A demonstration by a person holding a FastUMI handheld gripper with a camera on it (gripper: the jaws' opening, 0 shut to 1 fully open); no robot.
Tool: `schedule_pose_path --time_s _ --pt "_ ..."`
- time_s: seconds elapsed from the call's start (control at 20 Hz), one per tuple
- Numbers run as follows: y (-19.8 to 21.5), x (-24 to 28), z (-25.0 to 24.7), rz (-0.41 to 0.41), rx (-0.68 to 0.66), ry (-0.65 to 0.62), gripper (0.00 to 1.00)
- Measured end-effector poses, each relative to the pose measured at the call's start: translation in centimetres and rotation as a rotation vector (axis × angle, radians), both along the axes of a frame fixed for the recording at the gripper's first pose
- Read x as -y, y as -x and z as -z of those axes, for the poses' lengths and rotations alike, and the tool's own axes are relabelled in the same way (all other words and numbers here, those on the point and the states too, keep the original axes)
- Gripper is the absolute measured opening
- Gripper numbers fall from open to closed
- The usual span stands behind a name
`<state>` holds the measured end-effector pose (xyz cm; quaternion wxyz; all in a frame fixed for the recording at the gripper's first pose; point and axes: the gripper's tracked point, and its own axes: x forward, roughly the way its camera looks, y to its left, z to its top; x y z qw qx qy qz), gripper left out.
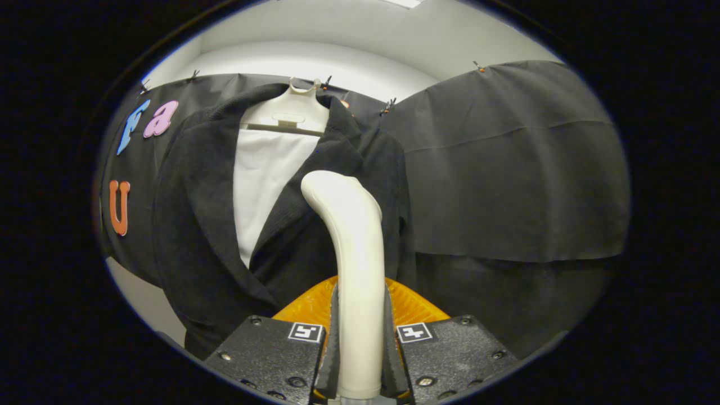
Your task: Iron the clothes twice with a garment steamer, once on the left side and once on the right side.
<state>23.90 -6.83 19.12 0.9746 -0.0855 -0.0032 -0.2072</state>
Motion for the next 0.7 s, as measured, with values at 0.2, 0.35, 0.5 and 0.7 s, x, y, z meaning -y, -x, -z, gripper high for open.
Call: schedule_pose_path --time_s 0.2,0.35,0.5,0.7 --pt "0.6 0.4 3.0 0.014 -0.049 0.023 0.35" --pt "1.3 0.7 4.5 0.012 -0.076 0.001 0.35" --pt "1.8 1.2 6.1 0.021 -0.101 -0.015 0.35" --pt "2.4 1.4 8.6 0.028 -0.142 -0.060 0.35"
